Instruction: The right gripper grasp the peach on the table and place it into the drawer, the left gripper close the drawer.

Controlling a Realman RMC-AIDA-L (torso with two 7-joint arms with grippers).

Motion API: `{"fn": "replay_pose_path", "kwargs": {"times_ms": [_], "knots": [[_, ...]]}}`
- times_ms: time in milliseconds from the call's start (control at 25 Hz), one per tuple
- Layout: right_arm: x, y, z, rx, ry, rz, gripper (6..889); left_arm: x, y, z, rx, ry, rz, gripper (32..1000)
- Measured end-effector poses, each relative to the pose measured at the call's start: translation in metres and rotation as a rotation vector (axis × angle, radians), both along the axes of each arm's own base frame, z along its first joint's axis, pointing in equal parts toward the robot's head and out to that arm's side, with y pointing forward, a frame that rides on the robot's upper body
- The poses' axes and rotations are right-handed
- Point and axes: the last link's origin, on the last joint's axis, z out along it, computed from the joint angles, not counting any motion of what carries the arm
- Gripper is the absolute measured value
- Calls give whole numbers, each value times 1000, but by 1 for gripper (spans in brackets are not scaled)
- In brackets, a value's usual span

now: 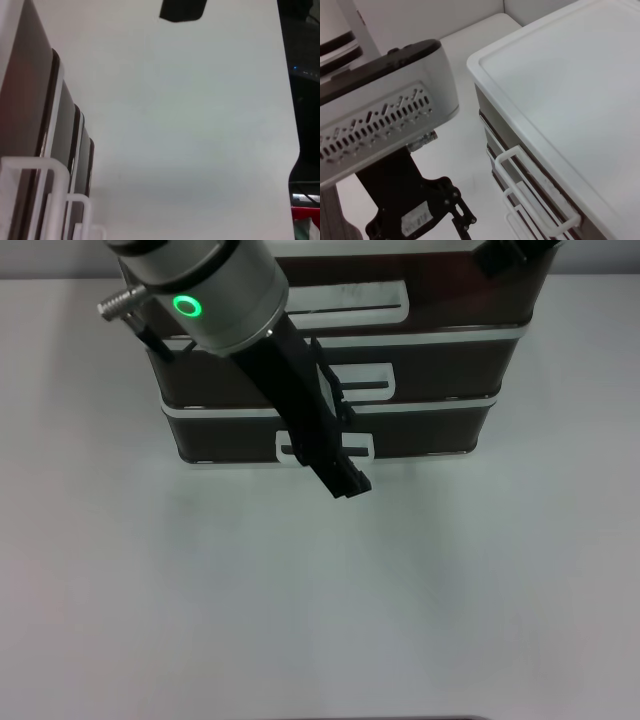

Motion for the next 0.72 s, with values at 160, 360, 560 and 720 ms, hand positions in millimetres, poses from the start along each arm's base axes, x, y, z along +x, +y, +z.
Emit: {"fn": "replay_pose_path", "kwargs": {"times_ms": [160,360,560,720], "knots": [[2,-1,0,-1,-2,-6,734,-3,-1,0,1,-1,7,802],[5,-1,-1,-4,-6,-10,734,-12,-3,5,29,-3,16,802],[7,-2,-2,-6,-6,-15,734,-22,-8,10,40,2,33,802],[9,-2,-1,-6,-5,-17,734,-23,-10,12,45,1,34,802]]}}
